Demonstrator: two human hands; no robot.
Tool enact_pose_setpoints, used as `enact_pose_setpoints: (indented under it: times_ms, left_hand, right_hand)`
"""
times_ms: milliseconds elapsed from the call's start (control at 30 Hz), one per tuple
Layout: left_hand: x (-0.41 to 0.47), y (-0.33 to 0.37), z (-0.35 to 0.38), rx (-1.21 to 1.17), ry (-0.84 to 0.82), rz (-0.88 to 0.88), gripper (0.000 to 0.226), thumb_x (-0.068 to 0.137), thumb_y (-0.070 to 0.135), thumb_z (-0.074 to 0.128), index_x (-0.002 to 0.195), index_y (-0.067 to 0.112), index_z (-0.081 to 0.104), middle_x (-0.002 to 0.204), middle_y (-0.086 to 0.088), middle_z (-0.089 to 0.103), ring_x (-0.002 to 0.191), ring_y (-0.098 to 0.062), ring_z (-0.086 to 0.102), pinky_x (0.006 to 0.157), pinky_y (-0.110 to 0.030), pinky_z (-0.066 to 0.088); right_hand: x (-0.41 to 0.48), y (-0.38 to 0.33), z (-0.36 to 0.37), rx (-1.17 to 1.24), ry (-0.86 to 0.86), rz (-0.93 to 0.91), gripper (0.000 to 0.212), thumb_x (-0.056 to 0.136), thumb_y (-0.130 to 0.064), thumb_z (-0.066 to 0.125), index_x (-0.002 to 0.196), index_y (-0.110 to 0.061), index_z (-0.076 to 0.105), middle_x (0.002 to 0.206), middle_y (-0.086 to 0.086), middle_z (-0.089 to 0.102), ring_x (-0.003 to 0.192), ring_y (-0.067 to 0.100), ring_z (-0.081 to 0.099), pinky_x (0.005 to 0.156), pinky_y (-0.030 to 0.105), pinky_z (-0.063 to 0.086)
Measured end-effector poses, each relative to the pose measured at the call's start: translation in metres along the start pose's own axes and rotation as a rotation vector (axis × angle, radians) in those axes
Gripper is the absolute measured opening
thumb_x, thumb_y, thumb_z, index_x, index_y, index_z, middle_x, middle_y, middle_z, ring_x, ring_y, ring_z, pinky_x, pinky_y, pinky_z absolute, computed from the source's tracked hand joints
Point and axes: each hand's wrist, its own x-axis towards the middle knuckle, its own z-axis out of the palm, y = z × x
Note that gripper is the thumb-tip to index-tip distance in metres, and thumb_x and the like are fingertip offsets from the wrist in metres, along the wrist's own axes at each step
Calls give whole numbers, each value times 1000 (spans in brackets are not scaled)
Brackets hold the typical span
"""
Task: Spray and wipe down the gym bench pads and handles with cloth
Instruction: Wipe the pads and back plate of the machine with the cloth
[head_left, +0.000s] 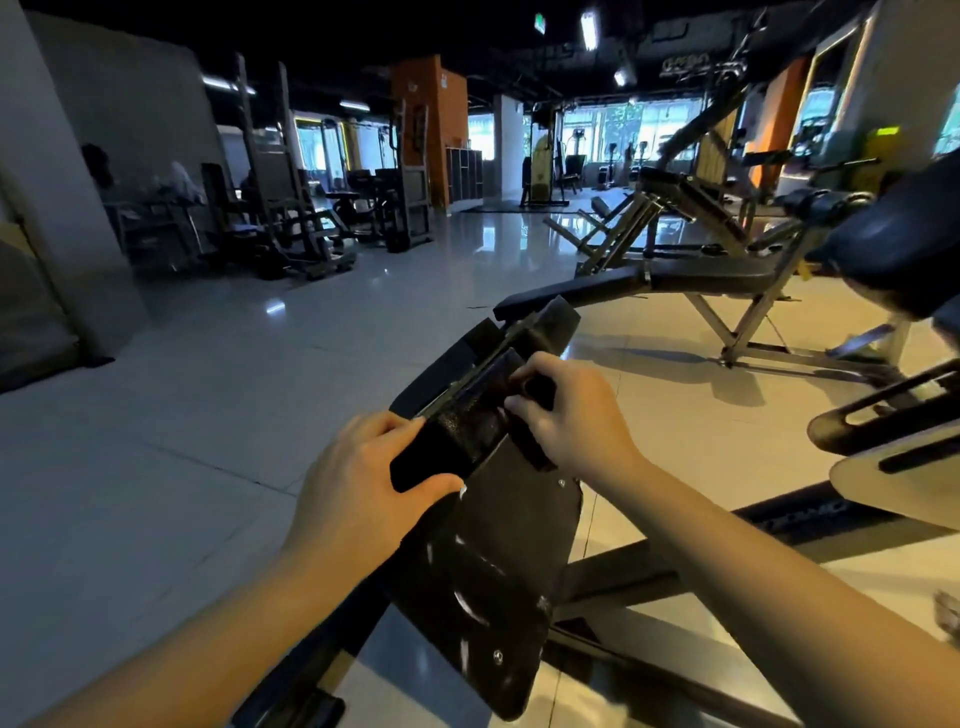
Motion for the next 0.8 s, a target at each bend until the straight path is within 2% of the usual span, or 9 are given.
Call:
enact_pose_setpoints:
  times_ms: [133,200,300,400,467,567,667,733,800]
  left_hand:
    - [-4,-3,4,-44,21,15,60,78,63,67,125,27,66,106,19,51,100,-4,49,75,-17,38]
    - [-3,-8,5,-69,34,12,64,76,68,64,126,27,66,105,19,52,99,-4,50,73,-13,36]
    - [0,-10,7,-62,60,29,68,75,68,65,128,26,66,108,18,54,101,-4,50,74,-10,32]
    - [-1,-10,7,-53,51,40,65,75,62,72,128,24,66,108,17,55,101,-4,50,75,-10,32]
    - [-2,-11,7,-70,42,36,63,76,63,70,128,27,66,108,20,53,102,-3,49,75,-11,35]
    - [-3,-12,9,-82,22,21,66,76,65,68,131,28,64,109,21,50,104,-2,47,77,-12,38]
    - [-3,-12,9,-91,37,30,79,73,74,60,135,25,64,110,20,52,105,-3,48,76,-11,35]
    - [-3,-12,8,-94,26,28,83,72,77,53,137,25,63,111,20,52,106,-3,48,78,-12,37]
    - [-3,-13,9,-97,7,20,81,73,77,55,137,27,62,112,20,51,107,-4,49,80,-17,45]
  right_hand:
    - [49,47,11,-60,120,282,19,92,-21,72,111,-19,68,106,1,69,102,20,64,73,22,37]
    - [47,45,14,-57,137,293,16,92,-21,73,107,-19,69,104,0,70,94,13,63,70,15,36]
    - [18,14,8,-14,138,124,17,90,-20,76,97,-29,63,94,-13,62,80,-11,52,67,0,36]
    - [-16,-19,1,43,-1,-85,24,90,-18,77,99,-35,62,92,-32,56,91,-18,55,78,1,40]
    - [-18,-21,-3,84,-47,-104,24,90,-16,77,100,-32,63,94,-32,56,93,-21,55,78,0,40]
    - [15,5,-1,91,23,42,18,90,-21,77,101,-28,65,96,-18,62,92,-7,61,76,7,48]
    - [52,29,7,37,96,239,18,89,-26,77,104,-26,66,109,1,67,103,22,65,86,40,58]
    - [55,24,8,62,101,252,18,90,-26,76,105,-24,67,112,2,67,106,24,65,86,40,58]
    - [37,3,5,136,42,158,17,91,-24,75,106,-24,67,109,-7,66,105,12,64,84,27,56]
